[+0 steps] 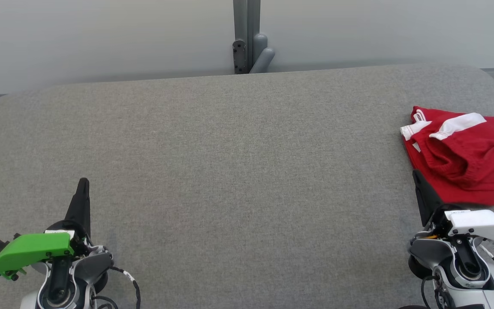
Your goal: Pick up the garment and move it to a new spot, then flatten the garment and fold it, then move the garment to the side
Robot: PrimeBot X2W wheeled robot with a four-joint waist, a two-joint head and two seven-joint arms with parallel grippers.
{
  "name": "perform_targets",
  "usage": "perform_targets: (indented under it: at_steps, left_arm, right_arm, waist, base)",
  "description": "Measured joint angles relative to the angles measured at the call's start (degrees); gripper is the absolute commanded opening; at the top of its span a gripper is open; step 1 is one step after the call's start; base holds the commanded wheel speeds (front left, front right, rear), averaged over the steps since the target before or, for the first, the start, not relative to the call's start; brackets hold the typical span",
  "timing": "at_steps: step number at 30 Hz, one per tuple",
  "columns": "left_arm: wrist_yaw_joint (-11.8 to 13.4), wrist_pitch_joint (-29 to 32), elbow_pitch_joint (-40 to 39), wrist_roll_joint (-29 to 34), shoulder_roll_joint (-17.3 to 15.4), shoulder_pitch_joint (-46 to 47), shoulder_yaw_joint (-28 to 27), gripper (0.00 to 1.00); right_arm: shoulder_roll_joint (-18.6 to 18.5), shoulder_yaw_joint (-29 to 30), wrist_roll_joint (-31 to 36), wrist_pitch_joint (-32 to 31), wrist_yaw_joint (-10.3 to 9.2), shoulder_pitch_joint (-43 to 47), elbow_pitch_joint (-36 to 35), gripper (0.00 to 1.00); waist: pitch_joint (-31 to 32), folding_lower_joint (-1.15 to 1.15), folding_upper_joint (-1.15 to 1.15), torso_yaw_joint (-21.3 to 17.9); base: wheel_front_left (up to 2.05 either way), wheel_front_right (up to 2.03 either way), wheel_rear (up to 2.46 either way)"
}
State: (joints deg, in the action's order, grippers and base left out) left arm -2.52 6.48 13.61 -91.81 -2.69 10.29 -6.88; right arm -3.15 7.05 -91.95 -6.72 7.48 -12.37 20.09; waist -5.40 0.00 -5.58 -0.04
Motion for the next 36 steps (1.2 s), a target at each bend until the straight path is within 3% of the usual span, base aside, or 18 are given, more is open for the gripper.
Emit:
perform_targets:
  at_steps: [36]
  left_arm:
    - [0.0, 0.0, 0.0, 0.0, 0.0, 0.0, 0.0, 0.0]
  right_arm:
    - [-0.36, -0.36, -0.24, 0.24, 0.0, 0.0, -0.01, 0.0]
  waist:
    - [0.0, 0.0, 0.0, 0.0]
  base:
    - [0.0, 0.0, 0.0]
